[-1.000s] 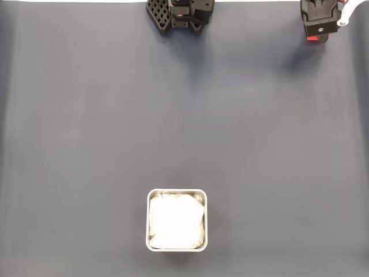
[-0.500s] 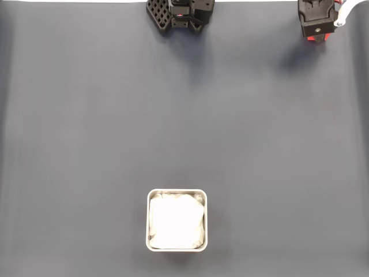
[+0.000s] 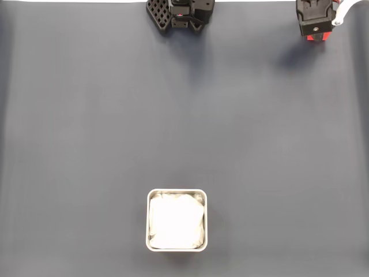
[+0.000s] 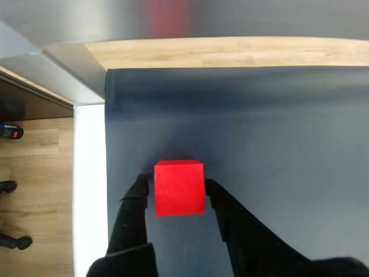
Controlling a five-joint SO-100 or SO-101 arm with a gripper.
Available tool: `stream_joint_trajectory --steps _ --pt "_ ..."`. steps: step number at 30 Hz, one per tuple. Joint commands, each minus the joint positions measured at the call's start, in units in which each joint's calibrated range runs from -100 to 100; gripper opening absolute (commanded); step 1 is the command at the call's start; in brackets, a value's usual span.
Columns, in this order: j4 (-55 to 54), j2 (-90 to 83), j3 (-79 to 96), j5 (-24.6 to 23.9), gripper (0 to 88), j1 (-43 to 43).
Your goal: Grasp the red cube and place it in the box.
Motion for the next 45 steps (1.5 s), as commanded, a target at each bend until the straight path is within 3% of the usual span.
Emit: stream_joint_trajectory --steps 1,12,26,45 --pt "-1.2 -2.5 -0.2 -0.2 17.6 -0.5" --pt "-1.2 -3.5 -0.2 0.1 11.9 -0.1" --pt "2.1 -7.5 -2.0 -0.7 10.9 0.7" --pt "10.0 -17.1 -3.2 -0.4 10.9 9.3"
